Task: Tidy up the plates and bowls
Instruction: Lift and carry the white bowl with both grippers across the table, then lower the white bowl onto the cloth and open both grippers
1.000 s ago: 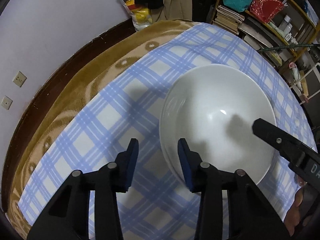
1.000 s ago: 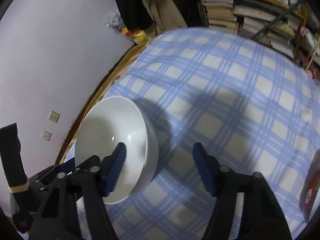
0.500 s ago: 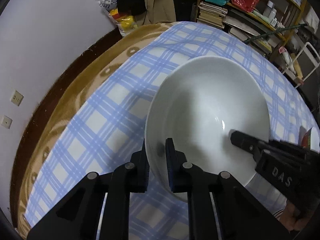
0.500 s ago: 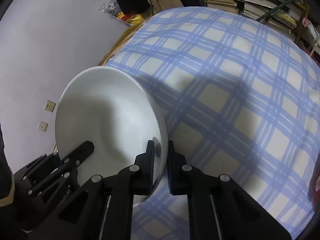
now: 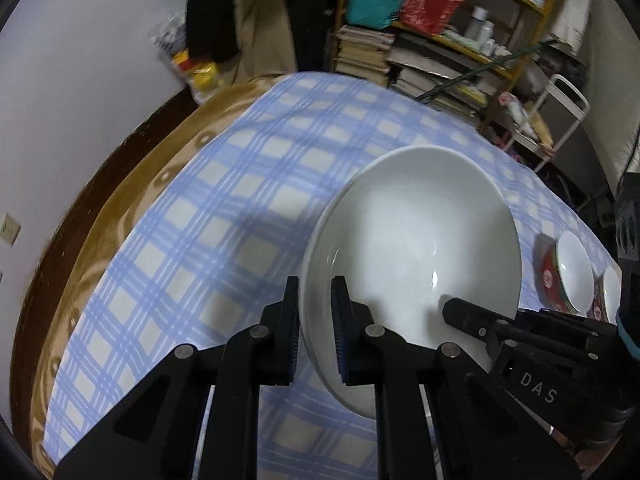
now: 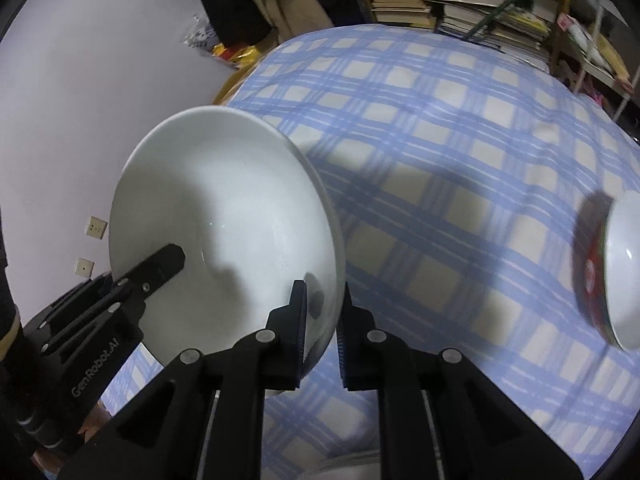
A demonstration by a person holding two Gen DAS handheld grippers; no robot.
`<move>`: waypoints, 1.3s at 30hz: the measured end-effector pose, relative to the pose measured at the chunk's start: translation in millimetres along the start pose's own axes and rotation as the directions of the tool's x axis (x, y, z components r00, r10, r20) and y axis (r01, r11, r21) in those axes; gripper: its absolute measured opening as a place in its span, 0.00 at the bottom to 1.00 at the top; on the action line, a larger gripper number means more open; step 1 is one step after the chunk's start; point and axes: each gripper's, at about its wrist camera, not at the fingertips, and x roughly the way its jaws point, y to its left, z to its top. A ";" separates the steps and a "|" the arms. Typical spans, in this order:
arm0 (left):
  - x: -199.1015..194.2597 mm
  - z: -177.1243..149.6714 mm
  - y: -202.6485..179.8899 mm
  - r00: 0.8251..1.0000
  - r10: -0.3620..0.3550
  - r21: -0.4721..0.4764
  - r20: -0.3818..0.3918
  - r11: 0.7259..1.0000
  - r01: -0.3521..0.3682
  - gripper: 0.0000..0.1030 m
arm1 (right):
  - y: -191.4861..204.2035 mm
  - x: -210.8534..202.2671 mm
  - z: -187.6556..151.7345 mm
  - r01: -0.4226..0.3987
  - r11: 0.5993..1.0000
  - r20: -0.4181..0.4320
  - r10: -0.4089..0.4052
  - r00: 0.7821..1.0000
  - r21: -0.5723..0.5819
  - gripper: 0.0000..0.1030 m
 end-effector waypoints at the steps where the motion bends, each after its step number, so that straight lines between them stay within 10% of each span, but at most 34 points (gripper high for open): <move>1: -2.1 -0.4 -3.6 1.000 -0.009 0.007 0.004 1.000 0.009 0.14 | -2.3 -3.7 -2.2 0.004 1.000 0.002 -0.004 1.000 0.001 0.14; 24: 23.0 -30.9 -47.1 0.977 -0.133 0.049 -0.168 0.988 0.143 0.14 | -52.0 -26.1 -35.8 0.122 0.991 -0.048 -0.120 0.992 0.046 0.15; 39: 24.9 -27.8 -43.1 0.991 -0.034 0.051 -0.127 0.998 0.041 0.22 | -61.0 -40.2 -50.1 0.086 0.996 0.074 -0.087 0.993 0.007 0.19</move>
